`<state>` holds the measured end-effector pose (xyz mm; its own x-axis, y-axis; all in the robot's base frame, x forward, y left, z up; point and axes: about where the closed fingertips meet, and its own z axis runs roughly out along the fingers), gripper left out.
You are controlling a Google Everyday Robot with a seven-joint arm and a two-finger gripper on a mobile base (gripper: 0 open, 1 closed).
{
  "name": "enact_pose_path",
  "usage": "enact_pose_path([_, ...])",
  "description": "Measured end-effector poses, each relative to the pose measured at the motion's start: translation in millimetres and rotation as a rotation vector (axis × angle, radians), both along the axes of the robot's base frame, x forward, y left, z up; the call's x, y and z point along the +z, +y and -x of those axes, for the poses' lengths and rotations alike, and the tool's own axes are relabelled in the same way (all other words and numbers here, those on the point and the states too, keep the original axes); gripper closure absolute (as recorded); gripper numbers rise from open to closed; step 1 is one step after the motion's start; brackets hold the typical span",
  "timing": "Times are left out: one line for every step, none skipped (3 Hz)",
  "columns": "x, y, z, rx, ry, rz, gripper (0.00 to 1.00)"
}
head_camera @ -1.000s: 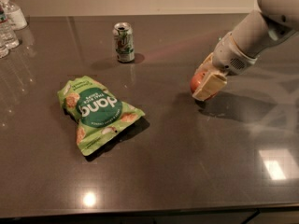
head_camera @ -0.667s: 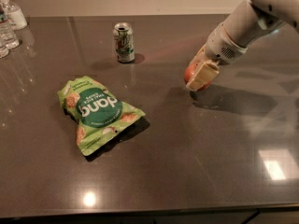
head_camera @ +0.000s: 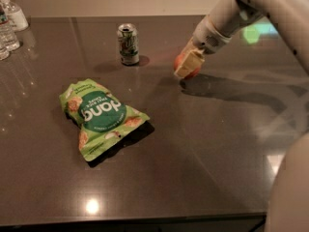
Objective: Move apple near 7up can
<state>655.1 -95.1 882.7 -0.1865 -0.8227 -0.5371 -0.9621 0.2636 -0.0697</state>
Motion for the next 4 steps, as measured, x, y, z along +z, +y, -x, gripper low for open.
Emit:
enact_pose_path([-1.1, 24.2, -22.1, -0.026, -0.014, -0.008, 1.00])
enact_pose_path([-3.1, 46.2, -38.8, -0.073, -0.022, 0.009, 1.00])
enact_pose_path([-7.8, 65.2, -49.9, -0.097, -0.009, 0.010, 1.00])
enact_pose_path([-16.5, 79.4, -58.9, -0.117, 0.014, -0.022, 1.00])
